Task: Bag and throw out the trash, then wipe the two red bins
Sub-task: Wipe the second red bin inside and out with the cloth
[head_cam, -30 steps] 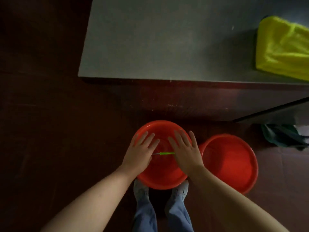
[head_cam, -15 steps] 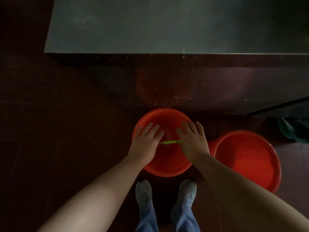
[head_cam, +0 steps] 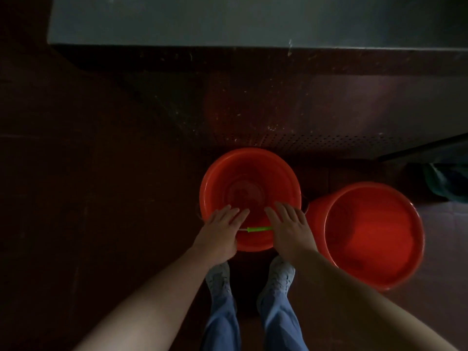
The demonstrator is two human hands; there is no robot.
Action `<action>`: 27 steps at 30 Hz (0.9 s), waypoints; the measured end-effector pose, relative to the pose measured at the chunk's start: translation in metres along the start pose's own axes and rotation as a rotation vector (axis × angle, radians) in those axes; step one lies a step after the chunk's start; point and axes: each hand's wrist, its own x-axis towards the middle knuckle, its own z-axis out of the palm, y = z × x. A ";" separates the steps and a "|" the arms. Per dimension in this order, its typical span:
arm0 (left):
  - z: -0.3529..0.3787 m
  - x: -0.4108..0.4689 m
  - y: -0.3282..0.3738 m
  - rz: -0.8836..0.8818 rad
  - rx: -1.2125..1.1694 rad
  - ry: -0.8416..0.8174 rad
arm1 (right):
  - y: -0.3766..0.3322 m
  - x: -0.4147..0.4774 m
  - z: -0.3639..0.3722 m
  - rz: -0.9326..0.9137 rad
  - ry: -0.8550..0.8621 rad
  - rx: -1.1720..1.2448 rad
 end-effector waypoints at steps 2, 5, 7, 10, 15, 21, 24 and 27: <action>0.011 -0.014 0.004 -0.023 0.030 -0.102 | 0.000 -0.017 0.014 0.021 -0.159 -0.018; 0.022 -0.028 0.009 -0.035 0.083 -0.321 | 0.000 -0.037 0.028 0.003 -0.406 -0.081; 0.027 -0.033 0.011 -0.042 0.113 -0.429 | 0.000 -0.043 0.031 -0.009 -0.496 -0.099; 0.027 -0.031 0.014 -0.088 0.099 -0.419 | 0.000 -0.043 0.026 0.056 -0.475 -0.004; 0.020 -0.011 0.025 -0.046 0.139 -0.296 | 0.009 -0.039 0.012 0.155 -0.349 0.128; 0.006 0.016 0.063 0.030 0.180 -0.183 | 0.051 -0.056 -0.003 0.365 -0.226 0.240; 0.004 0.034 0.096 0.025 0.110 -0.169 | 0.087 -0.075 -0.004 0.486 -0.177 0.333; 0.007 0.053 0.135 -0.011 -0.024 -0.164 | 0.129 -0.097 0.002 0.611 -0.172 0.432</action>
